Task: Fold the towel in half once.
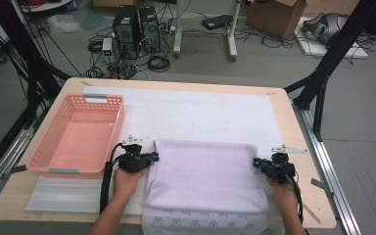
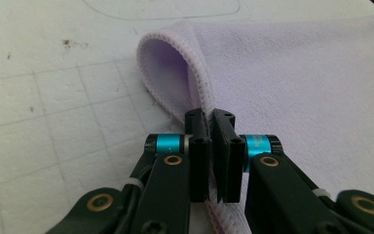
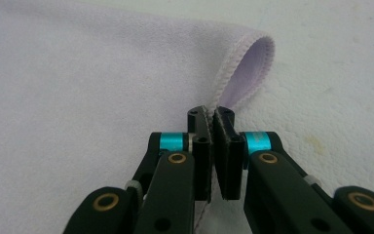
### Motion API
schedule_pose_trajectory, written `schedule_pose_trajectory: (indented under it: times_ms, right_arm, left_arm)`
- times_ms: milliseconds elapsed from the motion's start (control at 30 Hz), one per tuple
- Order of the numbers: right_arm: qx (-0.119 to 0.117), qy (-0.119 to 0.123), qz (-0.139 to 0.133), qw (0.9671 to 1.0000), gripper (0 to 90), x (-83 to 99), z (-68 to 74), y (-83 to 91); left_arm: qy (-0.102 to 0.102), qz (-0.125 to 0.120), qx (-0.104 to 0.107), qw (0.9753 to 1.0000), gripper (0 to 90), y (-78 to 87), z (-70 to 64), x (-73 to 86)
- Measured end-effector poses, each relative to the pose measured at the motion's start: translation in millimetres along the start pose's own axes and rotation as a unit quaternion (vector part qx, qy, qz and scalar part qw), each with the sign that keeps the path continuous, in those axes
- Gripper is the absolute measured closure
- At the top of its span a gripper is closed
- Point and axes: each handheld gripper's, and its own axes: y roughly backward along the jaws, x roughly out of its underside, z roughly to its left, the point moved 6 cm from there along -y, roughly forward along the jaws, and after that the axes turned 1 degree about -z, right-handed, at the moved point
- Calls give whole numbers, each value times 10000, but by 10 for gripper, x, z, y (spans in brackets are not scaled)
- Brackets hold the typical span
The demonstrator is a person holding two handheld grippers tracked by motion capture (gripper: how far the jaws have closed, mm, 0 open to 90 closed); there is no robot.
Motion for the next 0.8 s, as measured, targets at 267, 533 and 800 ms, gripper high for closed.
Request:
schedule_pose_trajectory:
  times_ms: [267,533,800]
  right_arm:
    - [-126,5,-580,9982,879,-143,-24,132]
    - [-68,-118,-878,9960,879,-439,-176,142]
    - [8,-69,-1064,9943,879,-827,-311,0]
  left_arm:
    - [-301,-453,-36,9985,857,77,-115,-309]
    - [-246,-682,-117,9973,857,-4,2,-743]
    - [-91,-998,-196,9948,856,-147,133,-1035]
